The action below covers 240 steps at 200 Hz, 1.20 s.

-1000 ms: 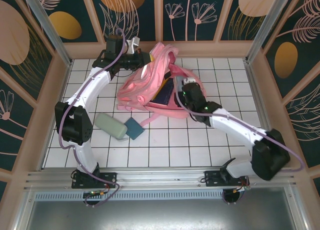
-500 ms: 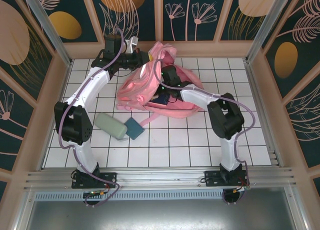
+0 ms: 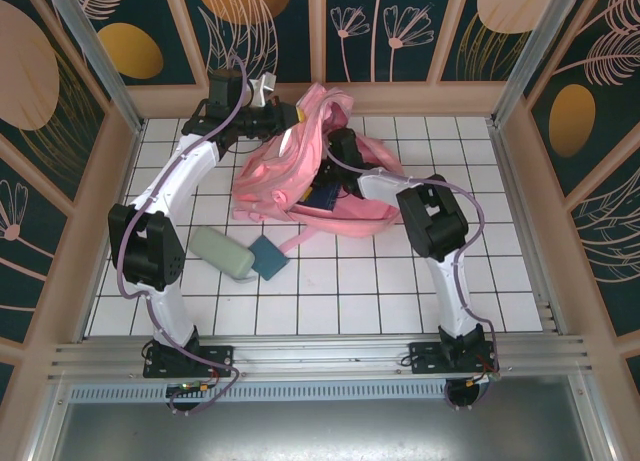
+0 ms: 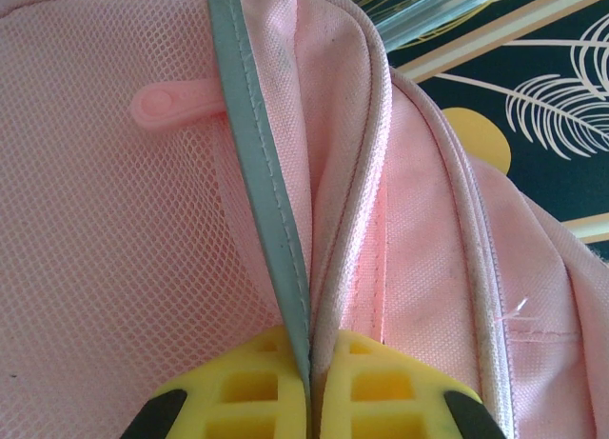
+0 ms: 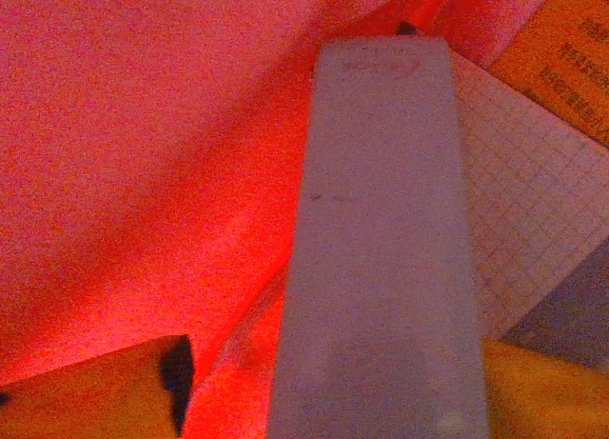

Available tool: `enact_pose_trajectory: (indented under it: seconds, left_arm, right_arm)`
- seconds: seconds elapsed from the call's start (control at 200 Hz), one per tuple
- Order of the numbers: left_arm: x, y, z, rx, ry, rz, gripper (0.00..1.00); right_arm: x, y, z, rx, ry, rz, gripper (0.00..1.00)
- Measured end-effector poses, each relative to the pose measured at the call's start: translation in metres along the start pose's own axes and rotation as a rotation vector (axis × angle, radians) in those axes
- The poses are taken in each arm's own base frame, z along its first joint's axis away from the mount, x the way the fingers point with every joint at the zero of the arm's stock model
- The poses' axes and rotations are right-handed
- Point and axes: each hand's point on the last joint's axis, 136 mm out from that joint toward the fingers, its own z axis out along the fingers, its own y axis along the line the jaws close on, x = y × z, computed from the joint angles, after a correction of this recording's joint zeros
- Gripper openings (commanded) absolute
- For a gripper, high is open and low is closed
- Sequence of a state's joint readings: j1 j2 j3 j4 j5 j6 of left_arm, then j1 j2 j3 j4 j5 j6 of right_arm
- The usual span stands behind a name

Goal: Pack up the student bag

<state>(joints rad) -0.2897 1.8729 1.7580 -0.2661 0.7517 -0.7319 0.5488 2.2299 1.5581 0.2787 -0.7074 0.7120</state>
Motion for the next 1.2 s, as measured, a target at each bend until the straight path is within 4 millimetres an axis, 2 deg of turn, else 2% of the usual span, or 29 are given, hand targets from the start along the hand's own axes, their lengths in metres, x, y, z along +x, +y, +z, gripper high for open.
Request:
enact_pose_trajectory:
  seconds: [0.115, 0.34, 0.44, 0.576, 0.671, 0.716, 0.771, 0.836, 0.906, 1.081, 1.141, 1.201]
  left_arm:
    - [0.001, -0.001, 0.0, 0.003, 0.003, 0.0, 0.0]
    - [0.001, -0.001, 0.0, 0.003, 0.003, 0.0, 0.0]
    - [0.001, -0.001, 0.0, 0.003, 0.003, 0.001, 0.0]
    - [0.001, -0.001, 0.0, 0.002, 0.003, 0.001, 0.0]
    - [0.0, 0.0, 0.0, 0.0, 0.001, 0.001, 0.0]
    - [0.0, 0.0, 0.0, 0.0, 0.001, 0.001, 0.0]
    - [0.0, 0.0, 0.0, -0.001, 0.0, 0.001, 0.0]
    - [0.0, 0.0, 0.0, -0.002, -0.001, 0.001, 0.0]
    - [0.0, 0.0, 0.0, -0.003, -0.002, 0.001, 0.0]
    - [0.0, 0.0, 0.0, -0.003, -0.002, 0.001, 0.0]
    - [0.0, 0.001, 0.001, -0.003, -0.001, 0.0, 0.0]
    - [0.001, 0.002, 0.001, -0.002, -0.002, 0.001, 0.0]
  right_arm:
    - [-0.002, -0.006, -0.02, 0.066, -0.042, 0.004, 0.77]
    - [-0.023, -0.049, -0.095, 0.231, -0.173, 0.064, 0.77]
    - [-0.021, -0.053, -0.117, 0.293, -0.203, 0.047, 0.74]
    - [-0.008, -0.032, -0.142, 0.354, -0.245, -0.038, 0.7]
    - [0.009, 0.001, -0.16, 0.365, -0.289, -0.16, 0.7]
    - [0.025, 0.023, -0.164, 0.348, -0.299, -0.243, 0.69]
    - [0.046, 0.049, -0.163, 0.317, -0.295, -0.353, 0.69]
    - [0.077, 0.078, -0.153, 0.268, -0.262, -0.49, 0.7]
    - [0.11, 0.093, -0.136, 0.246, -0.203, -0.604, 0.7]
    - [0.184, 0.101, -0.091, 0.254, -0.054, -0.806, 0.78]
    - [0.208, 0.098, -0.074, 0.263, 0.005, -0.849, 0.81]
    - [0.224, 0.094, -0.053, 0.285, 0.064, -0.865, 0.82]
